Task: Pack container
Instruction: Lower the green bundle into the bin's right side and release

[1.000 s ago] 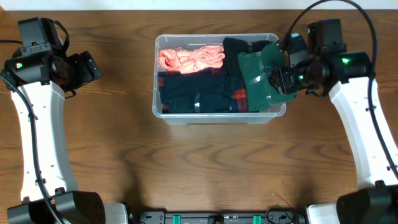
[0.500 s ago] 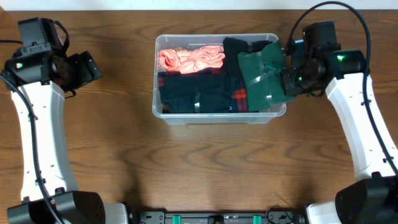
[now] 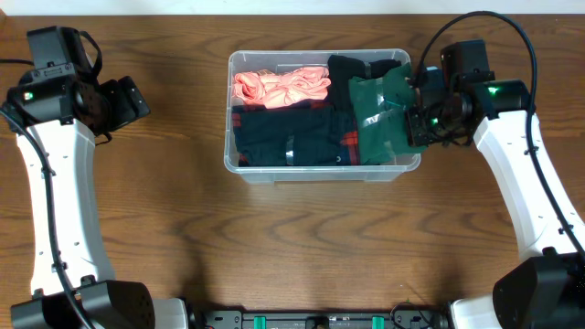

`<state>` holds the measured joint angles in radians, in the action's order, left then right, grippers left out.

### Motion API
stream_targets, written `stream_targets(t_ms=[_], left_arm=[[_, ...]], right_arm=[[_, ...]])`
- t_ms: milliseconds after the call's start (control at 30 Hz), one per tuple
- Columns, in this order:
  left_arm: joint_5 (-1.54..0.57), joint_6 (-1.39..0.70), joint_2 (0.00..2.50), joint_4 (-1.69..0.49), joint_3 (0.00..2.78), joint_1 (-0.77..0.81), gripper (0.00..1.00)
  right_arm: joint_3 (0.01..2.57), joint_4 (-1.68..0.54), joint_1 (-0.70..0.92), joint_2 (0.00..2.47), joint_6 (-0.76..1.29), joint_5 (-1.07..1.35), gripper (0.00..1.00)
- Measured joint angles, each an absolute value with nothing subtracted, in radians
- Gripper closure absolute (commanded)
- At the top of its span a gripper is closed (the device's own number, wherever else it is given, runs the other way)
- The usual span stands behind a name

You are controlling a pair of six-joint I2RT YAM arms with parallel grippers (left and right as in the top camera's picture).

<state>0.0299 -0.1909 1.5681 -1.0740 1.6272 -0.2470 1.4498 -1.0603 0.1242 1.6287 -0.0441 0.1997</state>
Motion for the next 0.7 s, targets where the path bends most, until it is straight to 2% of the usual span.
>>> stream_targets(t_ms=[267, 700], left_arm=[[0.03, -0.191, 1.568, -1.074, 1.627, -0.247, 0.02], [0.03, -0.191, 1.568, -1.074, 1.627, -0.247, 0.02]], right_arm=[[1.465, -1.035, 0.156, 1.629, -0.01, 0.377, 0.99], [1.505, -0.979, 0.192, 1.629, 0.065, 0.534, 0.99]])
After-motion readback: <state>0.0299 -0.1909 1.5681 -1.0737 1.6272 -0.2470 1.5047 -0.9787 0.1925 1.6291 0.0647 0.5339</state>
